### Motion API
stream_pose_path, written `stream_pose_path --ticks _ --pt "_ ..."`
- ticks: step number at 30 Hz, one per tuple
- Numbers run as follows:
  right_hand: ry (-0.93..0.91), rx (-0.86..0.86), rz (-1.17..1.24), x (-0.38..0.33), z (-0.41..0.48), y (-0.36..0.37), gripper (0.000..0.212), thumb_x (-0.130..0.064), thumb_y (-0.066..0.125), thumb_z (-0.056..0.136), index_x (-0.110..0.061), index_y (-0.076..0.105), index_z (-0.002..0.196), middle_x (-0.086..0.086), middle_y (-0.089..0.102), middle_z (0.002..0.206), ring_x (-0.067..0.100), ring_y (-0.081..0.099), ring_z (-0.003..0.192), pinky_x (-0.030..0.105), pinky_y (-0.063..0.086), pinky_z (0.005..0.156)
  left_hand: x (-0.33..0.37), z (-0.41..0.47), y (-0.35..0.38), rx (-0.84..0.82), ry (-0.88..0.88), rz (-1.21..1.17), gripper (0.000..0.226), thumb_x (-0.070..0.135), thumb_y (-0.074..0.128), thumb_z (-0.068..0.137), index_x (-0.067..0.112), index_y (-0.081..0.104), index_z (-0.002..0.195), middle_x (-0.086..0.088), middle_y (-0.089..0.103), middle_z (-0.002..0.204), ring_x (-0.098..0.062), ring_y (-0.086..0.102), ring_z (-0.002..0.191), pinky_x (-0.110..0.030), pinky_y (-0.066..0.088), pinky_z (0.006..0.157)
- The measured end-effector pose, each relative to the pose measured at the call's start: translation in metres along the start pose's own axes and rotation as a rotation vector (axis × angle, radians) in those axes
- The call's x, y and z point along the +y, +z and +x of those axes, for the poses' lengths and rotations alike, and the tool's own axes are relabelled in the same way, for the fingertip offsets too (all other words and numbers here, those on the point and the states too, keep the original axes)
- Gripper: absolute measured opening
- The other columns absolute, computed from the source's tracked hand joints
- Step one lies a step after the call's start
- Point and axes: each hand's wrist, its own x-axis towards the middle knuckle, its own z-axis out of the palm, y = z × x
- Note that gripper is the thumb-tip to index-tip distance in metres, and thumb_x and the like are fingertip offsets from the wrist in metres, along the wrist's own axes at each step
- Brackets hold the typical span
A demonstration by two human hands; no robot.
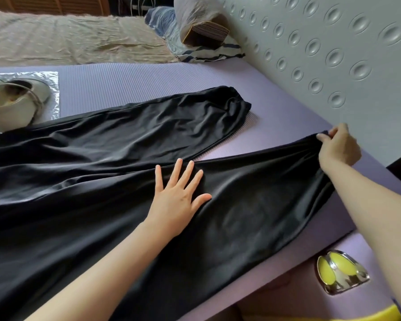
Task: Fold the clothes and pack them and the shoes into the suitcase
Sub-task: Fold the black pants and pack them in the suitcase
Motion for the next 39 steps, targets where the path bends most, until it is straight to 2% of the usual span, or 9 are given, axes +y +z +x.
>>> stream_pose_path --ticks 4,7,13,16,24,29,31,35,39 --pt "-0.142 -0.106 -0.233 0.005 0.013 0.002 0.028 -0.034 0.062 0.090 -0.008 0.054 0.095 0.026 0.061 0.105 0.041 0.054 0.104 0.040 0.039 0.079 0.003 -0.004 -0.001 0.001 -0.001 0.014 0.093 0.072 -0.021 0.076 0.029 0.018 0.149 -0.001 0.007 0.158 -0.013 -0.012 0.142 -0.046 -0.012 0.113" --pt "-0.073 -0.209 -0.292 0.023 0.004 0.017 0.049 -0.048 0.045 0.095 -0.006 0.057 0.116 0.026 0.052 0.123 0.037 0.037 0.122 0.045 0.034 0.096 0.002 -0.002 0.000 -0.054 -0.055 0.013 0.090 0.073 -0.020 0.070 0.036 0.002 0.149 0.004 -0.008 0.158 -0.012 -0.021 0.141 -0.048 -0.020 0.110" --pt "0.115 -0.072 -0.224 0.044 -0.010 0.011 0.068 -0.052 0.030 0.098 0.007 0.050 0.125 0.028 0.047 0.131 0.041 0.038 0.123 0.047 0.030 0.101 0.003 0.006 0.000 -0.083 -0.099 0.044 0.095 0.075 -0.021 0.065 0.034 -0.001 0.149 0.003 -0.012 0.158 -0.016 -0.022 0.142 -0.055 -0.019 0.107" --pt "0.104 -0.091 -0.267 0.055 -0.018 0.010 0.057 -0.047 0.041 0.096 0.004 0.056 0.119 0.026 0.049 0.129 0.040 0.037 0.123 0.046 0.029 0.099 0.012 -0.004 -0.003 -0.006 -0.044 -0.037 0.096 0.074 -0.021 0.073 0.028 0.011 0.150 0.000 -0.001 0.159 -0.016 -0.021 0.142 -0.049 -0.016 0.111" --pt "-0.027 0.106 -0.160 0.050 -0.012 -0.001 0.022 -0.028 0.061 0.090 -0.009 0.051 0.092 0.028 0.066 0.093 0.039 0.057 0.091 0.042 0.027 0.095 0.013 -0.028 -0.004 -0.085 -0.047 -0.083 0.089 0.072 -0.018 0.068 0.034 -0.006 0.148 0.002 -0.014 0.157 -0.009 -0.024 0.138 -0.042 -0.015 0.113" --pt "0.051 0.015 -0.301 0.044 -0.020 0.011 0.024 -0.023 0.058 0.092 -0.004 0.061 0.106 0.028 0.052 0.124 0.042 0.033 0.125 0.046 0.016 0.108 0.012 -0.033 0.004 -0.078 -0.033 -0.057 0.086 0.074 -0.024 0.071 0.035 -0.010 0.146 0.002 -0.015 0.157 -0.012 -0.025 0.140 -0.040 -0.017 0.114" --pt "-0.056 0.047 -0.258 0.028 -0.030 0.015 0.030 -0.020 0.055 0.092 -0.001 0.059 0.116 0.027 0.044 0.134 0.043 0.029 0.128 0.051 0.014 0.109 0.011 -0.032 0.001 -0.098 -0.021 -0.081 0.092 0.074 -0.027 0.067 0.034 -0.006 0.148 0.002 -0.013 0.158 -0.010 -0.025 0.138 -0.040 -0.016 0.114" --pt "-0.292 -0.118 -0.184 -0.023 -0.060 0.026 0.051 -0.043 0.036 0.099 -0.010 0.048 0.136 0.013 0.023 0.155 0.035 0.015 0.141 0.048 0.007 0.112 0.004 -0.039 -0.020 -0.013 -0.049 -0.088 0.091 0.069 -0.015 0.081 0.024 0.026 0.148 -0.006 0.020 0.156 -0.018 0.007 0.145 -0.039 -0.001 0.117" --pt "-0.366 -0.485 -0.339 -0.036 -0.097 0.051 0.070 -0.060 0.013 0.095 -0.020 0.011 0.152 0.006 -0.002 0.160 0.027 -0.005 0.147 0.045 -0.004 0.116 -0.020 -0.074 -0.021 0.015 -0.161 0.047 0.073 0.061 0.006 0.095 0.019 0.051 0.135 -0.012 0.049 0.139 -0.031 0.040 0.133 -0.051 0.017 0.106"
